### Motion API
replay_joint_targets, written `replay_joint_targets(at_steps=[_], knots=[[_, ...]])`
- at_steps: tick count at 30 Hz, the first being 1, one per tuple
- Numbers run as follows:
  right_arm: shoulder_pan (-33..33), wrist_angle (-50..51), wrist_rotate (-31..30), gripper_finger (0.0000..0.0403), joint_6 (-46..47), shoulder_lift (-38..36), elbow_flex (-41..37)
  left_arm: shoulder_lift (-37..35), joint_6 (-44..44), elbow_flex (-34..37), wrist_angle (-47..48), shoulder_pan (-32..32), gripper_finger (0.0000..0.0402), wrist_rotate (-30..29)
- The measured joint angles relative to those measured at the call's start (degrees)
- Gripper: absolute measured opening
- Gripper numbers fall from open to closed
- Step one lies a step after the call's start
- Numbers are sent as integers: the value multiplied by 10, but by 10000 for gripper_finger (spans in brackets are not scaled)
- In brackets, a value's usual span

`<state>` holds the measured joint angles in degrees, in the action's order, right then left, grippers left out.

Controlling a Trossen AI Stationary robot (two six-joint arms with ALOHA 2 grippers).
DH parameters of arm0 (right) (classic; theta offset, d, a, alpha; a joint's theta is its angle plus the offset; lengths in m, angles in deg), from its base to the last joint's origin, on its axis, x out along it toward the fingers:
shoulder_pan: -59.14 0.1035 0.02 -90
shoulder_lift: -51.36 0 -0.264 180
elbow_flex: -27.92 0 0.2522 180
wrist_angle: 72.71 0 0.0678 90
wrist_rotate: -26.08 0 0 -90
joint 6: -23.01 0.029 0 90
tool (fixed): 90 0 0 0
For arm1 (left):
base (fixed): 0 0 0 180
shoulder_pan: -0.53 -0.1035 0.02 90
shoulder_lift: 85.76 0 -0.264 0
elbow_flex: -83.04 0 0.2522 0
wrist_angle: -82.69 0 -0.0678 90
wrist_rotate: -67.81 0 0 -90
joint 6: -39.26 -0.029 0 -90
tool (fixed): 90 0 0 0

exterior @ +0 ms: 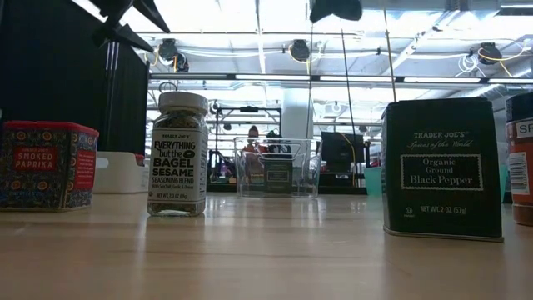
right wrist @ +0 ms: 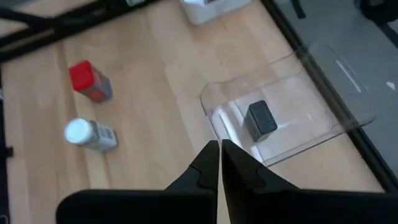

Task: Sort spices by type
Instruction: Put the white seasoning bottle into the green bin

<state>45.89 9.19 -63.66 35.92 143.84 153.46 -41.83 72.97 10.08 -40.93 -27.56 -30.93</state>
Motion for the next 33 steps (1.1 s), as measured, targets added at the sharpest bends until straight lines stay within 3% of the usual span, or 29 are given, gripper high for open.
replay_joint_targets(at_steps=[4, 7, 10, 12, 17, 24, 28, 33], knots=[[28, 6, -9, 0, 37, -32, 0, 0, -2, 4, 1, 0, 288, 27], [48, 17, -35, 0, 46, -54, 0, 0, -1, 4, -20, 7, 288, 84], [59, 29, -72, 0, 44, -79, 0, 0, 10, 3, -55, 38, 288, 152], [59, 38, -85, 0, 39, -99, 0, 2, 33, 3, -84, 73, 288, 160], [51, 41, -112, 0, 4, -139, 0, 29, 50, 3, -167, 182, 284, 119], [15, 66, -108, 0, -55, -179, 0, 145, 63, -4, -294, 323, 278, 18], [2, 96, -107, 0, -67, -191, 0, 235, 68, -59, -266, 383, 278, -40], [-10, 106, -105, 0, -88, -198, 0, 338, 117, -176, -93, 428, 278, -66]])
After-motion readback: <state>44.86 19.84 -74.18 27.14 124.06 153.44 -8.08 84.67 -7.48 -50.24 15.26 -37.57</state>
